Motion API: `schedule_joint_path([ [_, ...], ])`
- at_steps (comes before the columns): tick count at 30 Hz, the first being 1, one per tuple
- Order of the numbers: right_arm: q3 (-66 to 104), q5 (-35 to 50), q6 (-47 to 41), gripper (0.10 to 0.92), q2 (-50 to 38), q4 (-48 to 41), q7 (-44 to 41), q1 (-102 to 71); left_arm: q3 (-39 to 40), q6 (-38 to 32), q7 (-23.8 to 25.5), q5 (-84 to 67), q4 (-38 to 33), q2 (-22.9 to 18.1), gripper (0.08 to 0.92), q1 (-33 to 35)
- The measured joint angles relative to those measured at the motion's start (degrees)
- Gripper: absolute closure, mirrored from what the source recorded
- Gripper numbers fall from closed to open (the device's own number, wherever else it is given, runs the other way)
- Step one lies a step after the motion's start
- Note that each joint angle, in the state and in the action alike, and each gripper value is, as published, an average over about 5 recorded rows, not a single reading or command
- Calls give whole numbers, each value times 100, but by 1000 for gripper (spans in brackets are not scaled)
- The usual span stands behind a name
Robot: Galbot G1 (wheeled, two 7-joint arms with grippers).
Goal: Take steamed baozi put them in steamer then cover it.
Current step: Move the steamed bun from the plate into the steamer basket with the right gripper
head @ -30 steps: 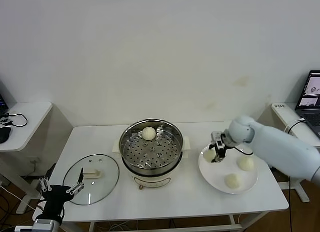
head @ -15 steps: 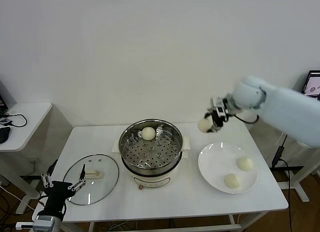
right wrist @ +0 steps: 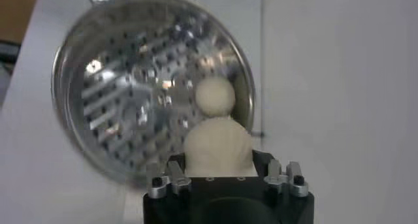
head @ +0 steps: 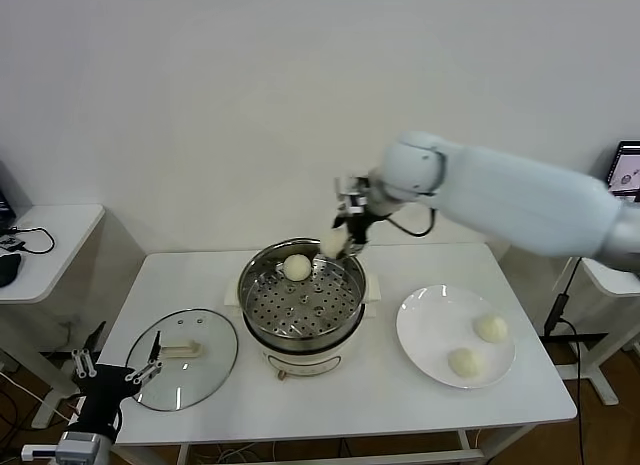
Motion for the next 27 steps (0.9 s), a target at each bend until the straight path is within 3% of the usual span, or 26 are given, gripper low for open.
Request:
schedule_joint_path([
  [13, -63, 55, -447, 389, 1210, -819, 332, -666, -37, 0, -2, -7, -98, -89, 177, -3],
  [27, -10, -62, -545, 387, 1913, -1607, 433, -1066, -35, -11, -8, -20, -97, -63, 177, 1],
])
